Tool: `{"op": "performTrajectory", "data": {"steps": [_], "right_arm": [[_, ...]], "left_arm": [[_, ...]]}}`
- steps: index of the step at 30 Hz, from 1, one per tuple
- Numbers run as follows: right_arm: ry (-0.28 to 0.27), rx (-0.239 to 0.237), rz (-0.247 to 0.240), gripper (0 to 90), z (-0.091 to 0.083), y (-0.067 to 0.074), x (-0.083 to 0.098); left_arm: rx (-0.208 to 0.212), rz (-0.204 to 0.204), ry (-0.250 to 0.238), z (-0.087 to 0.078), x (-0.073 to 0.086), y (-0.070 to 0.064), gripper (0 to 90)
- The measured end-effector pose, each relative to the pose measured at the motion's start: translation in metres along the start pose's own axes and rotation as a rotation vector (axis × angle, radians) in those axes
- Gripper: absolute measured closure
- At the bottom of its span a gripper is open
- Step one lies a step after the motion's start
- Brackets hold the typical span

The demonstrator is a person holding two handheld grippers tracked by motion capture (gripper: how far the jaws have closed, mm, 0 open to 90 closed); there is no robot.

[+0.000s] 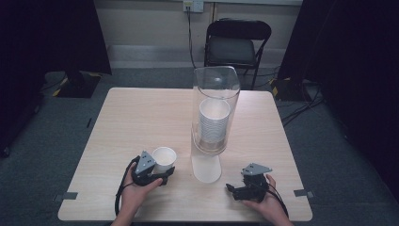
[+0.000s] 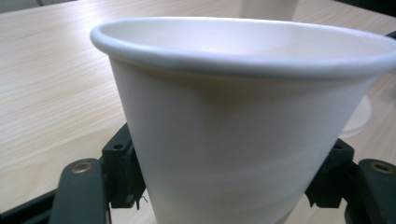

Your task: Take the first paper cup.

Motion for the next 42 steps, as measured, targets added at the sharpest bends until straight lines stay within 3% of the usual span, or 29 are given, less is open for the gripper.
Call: {"op": "performTrajectory", "data": {"steps": [7,16,17,20,22,23,26,29,34,36,37,38,40,42], "right_arm": [[0.0,-0.006,0.003,9.5,-0.001,0.0,0.001],[0.0,-0.004,-0.003,9.6,-0.003,-0.004,0.003],[-0.001,-0.011,-0.009,9.6,-0.003,-0.005,0.003],[0.001,-0.025,-0.022,9.7,-0.004,-0.006,0.004],[0.0,-0.019,-0.016,9.5,-0.004,-0.006,0.005],[-0.001,-0.018,-0.019,9.5,-0.005,-0.006,0.005],[0.0,-0.016,-0.018,9.5,-0.005,-0.006,0.005],[0.0,-0.022,-0.024,9.5,-0.006,-0.007,0.006],[-0.001,-0.043,-0.053,9.7,-0.007,-0.007,0.007],[0.002,-0.052,-0.06,14.5,-0.009,-0.007,0.008],[0.002,-0.052,-0.06,14.5,-0.009,-0.007,0.008],[0.01,-0.049,-0.068,14.4,-0.01,-0.007,0.008],[0.012,-0.052,-0.069,14.6,-0.011,-0.007,0.008],[0.006,-0.054,-0.071,14.6,-0.012,-0.006,0.006]], "left_arm": [[-0.032,-0.001,0.016,0.0,0.012,0.014,28.5],[-0.044,-0.003,0.021,0.006,0.014,0.019,28.0],[-0.051,0.014,0.03,0.007,0.015,0.019,27.8],[-0.056,0.033,0.137,0.01,0.025,0.018,26.0],[-0.064,0.023,0.135,0.01,0.026,0.018,24.8],[-0.066,0.04,0.136,0.01,0.025,0.019,24.6],[-0.051,0.005,0.145,0.009,0.028,0.017,21.5],[-0.047,0.012,0.143,0.005,0.029,0.018,20.5],[-0.033,-0.011,0.166,-0.006,0.039,0.023,16.4],[-0.02,-0.013,0.193,-0.01,0.044,0.024,16.1],[-0.025,-0.001,0.206,-0.011,0.046,0.024,16.1],[-0.029,0.018,0.249,-0.013,0.052,0.025,15.8],[-0.016,0.008,0.248,-0.014,0.053,0.024,15.7],[-0.01,0.03,0.25,-0.015,0.053,0.026,15.6]]}}
Point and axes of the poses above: each handheld gripper's, and its own axes: z roughly forward along the jaws, x roughly out of its underside, y roughly to its left, the point moved 7 cm from there along z, roughly forward along the jaws, and after that the axes turned 5 degrees about y, right-handed, at the moved point
